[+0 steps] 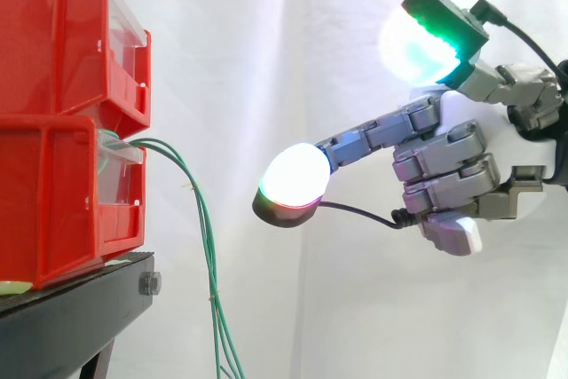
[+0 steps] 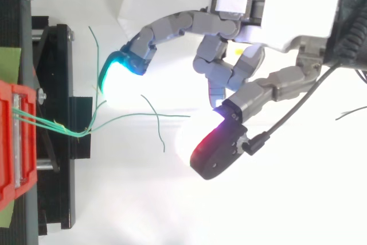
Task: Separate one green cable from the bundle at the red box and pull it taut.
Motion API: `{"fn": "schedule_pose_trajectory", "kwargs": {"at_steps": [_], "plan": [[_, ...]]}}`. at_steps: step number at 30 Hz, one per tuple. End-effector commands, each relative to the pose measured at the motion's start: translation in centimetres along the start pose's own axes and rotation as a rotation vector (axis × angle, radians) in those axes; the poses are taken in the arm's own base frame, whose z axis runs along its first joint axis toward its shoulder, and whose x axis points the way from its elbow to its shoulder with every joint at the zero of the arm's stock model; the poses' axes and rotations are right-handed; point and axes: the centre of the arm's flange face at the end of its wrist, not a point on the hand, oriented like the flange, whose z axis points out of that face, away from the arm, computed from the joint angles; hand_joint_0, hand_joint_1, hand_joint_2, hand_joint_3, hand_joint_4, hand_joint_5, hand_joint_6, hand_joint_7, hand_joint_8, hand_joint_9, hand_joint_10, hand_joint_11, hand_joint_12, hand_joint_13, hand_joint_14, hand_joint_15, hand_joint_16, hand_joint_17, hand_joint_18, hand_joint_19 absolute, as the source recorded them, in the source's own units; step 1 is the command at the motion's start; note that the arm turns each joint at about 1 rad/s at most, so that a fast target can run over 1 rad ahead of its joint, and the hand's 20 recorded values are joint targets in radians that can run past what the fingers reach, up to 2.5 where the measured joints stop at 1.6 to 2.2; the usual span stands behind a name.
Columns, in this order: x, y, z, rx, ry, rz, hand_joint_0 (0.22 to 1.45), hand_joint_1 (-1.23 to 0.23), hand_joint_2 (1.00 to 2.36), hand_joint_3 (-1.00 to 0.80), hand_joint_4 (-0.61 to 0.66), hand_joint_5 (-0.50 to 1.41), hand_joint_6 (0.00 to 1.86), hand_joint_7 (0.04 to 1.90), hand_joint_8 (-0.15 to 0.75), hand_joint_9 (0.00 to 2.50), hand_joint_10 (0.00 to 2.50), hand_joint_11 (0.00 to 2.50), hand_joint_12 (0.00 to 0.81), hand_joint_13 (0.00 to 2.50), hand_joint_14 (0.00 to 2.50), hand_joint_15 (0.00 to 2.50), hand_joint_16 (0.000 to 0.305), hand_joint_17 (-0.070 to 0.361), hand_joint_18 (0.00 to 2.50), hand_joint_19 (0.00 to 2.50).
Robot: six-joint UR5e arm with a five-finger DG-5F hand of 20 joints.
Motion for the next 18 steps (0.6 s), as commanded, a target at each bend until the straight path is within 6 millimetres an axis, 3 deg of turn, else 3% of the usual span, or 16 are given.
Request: {"fn": "schedule_pose_trajectory", "kwargs": {"at_steps": [1, 6, 7, 18], "plan": [[-0.1, -0.3, 0.3, -0.016, 0.0, 0.001, 0.4, -0.69, 1.0, -0.5, 0.31, -0.17, 0.5, 0.74, 0.428, 1.38, 2.5, 1.77, 0.567, 1.42, 2.5, 1.61, 0.084, 0.189, 1.91, 0.16], [-0.5, -1.9, 0.4, 0.003, 0.002, 0.001, 0.4, -0.68, 1.0, -0.5, 0.31, -0.17, 0.5, 0.74, 0.427, 1.38, 2.5, 1.78, 0.567, 1.42, 2.5, 1.61, 0.083, 0.187, 1.91, 0.16], [-0.2, -3.3, 1.0, -0.016, 0.008, 0.005, 0.4, -0.68, 1.0, -0.5, 0.31, -0.17, 0.5, 0.73, 0.428, 1.38, 2.5, 1.77, 0.567, 1.42, 2.5, 1.61, 0.084, 0.189, 1.91, 0.16], [0.5, -2.8, 2.0, -0.115, 0.03, -0.038, 0.4, -0.68, 1.0, -0.5, 0.3, -0.17, 0.5, 0.73, 0.428, 1.38, 2.5, 1.77, 0.567, 1.42, 2.5, 1.61, 0.084, 0.189, 1.9, 0.18]]}}
